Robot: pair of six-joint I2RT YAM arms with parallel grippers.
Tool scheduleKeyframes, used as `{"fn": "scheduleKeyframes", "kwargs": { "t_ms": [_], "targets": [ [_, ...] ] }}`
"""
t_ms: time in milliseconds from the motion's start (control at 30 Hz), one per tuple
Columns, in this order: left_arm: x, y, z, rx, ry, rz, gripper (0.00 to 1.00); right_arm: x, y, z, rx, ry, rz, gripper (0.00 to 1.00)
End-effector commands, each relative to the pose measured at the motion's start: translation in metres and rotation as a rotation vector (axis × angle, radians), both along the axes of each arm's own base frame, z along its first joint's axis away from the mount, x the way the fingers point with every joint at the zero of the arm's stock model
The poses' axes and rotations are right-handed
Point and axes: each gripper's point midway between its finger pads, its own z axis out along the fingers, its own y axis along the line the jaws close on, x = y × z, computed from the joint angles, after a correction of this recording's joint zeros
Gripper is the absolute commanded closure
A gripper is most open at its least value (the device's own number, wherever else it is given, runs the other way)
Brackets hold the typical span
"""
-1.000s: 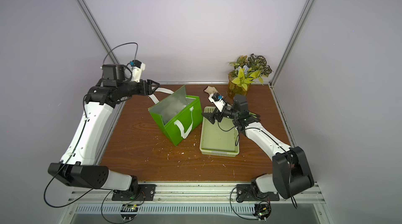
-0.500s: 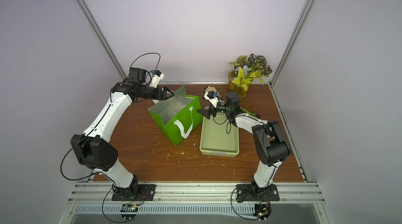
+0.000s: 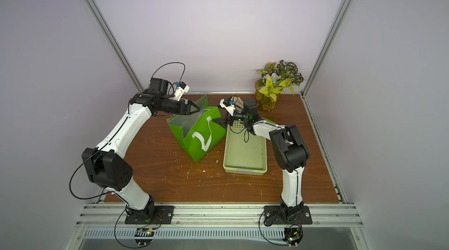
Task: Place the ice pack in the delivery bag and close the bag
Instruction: Close the delivery bag at the center of the board.
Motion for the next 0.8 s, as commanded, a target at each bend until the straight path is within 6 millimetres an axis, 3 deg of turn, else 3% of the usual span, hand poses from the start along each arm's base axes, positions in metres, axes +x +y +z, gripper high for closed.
{"fn": "scheduleKeyframes", "kwargs": {
  "t_ms": [0,267,500,700,767],
  "targets": [
    [-0.007,-0.010,-0.005,-0.016,0.036,-0.026,0.11,0.007,0.008,0.025,0.037,-0.065,-0.011,0.01],
    [-0.015,-0.024,-0.006,0.030,0.024,-0.031,0.08,0.020,0.018,0.026,0.045,-0.081,-0.032,0.01],
    [-0.014,-0.016,-0.012,0.094,0.011,0.017,0.10,0.022,0.021,0.026,0.055,-0.087,-0.003,0.01],
    [-0.016,-0.016,-0.023,0.217,-0.006,0.044,0.19,0.024,0.018,0.029,0.072,-0.086,-0.017,0.01],
    [-0.016,-0.014,-0.024,0.240,-0.005,0.054,0.29,0.023,0.016,0.030,0.072,-0.090,-0.022,0.01]
  ]
}}
